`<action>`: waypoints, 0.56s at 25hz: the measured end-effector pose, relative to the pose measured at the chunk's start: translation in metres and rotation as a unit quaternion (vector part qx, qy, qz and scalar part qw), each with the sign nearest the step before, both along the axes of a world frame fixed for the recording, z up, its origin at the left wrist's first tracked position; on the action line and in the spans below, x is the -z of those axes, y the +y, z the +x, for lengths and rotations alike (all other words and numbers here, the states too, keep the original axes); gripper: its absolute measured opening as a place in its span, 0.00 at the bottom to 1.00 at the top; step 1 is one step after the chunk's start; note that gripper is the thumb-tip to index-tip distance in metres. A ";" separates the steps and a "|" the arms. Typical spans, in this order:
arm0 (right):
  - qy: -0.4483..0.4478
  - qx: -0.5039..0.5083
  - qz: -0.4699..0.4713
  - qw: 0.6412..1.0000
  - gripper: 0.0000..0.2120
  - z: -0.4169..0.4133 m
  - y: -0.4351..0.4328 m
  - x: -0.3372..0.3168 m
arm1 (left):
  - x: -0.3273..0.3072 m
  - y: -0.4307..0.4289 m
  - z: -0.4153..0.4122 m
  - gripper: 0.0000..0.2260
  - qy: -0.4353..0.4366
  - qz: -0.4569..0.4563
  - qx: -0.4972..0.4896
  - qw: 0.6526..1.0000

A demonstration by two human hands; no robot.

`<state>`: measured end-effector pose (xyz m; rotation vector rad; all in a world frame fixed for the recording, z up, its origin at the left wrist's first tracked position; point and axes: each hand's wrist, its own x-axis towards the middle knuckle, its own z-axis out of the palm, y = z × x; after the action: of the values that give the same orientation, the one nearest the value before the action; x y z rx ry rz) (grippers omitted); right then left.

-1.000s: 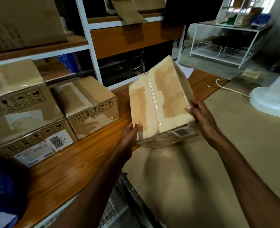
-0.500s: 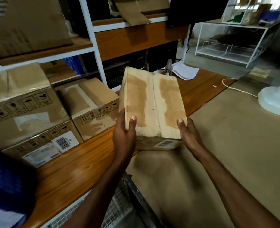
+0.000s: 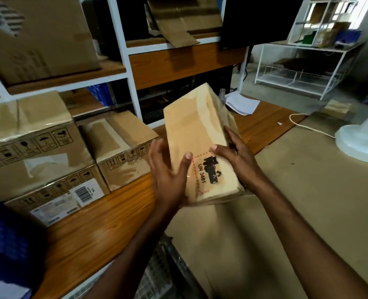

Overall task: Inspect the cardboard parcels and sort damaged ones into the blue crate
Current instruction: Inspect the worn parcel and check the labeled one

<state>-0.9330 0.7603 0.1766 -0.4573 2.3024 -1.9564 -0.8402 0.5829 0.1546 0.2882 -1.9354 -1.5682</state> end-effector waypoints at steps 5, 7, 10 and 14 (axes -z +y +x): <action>-0.006 -0.086 -0.062 0.994 0.27 0.017 0.040 -0.011 | -0.040 -0.021 -0.020 0.40 -0.083 0.149 0.072 0.983; 0.008 -0.077 -0.041 0.996 0.23 0.022 0.031 -0.019 | -0.055 -0.021 -0.023 0.40 -0.037 0.181 0.079 0.980; 0.088 -0.015 0.015 0.996 0.32 0.023 0.008 -0.048 | -0.070 -0.025 -0.025 0.35 0.010 0.123 0.077 0.989; 0.163 0.070 0.134 0.975 0.27 0.014 -0.021 -0.078 | -0.073 -0.034 -0.028 0.24 0.020 0.033 0.061 0.997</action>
<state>-0.9192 0.7396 0.2550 -0.6451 2.8237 -1.6896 -0.8684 0.5494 0.2279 0.1676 -1.9028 -1.7059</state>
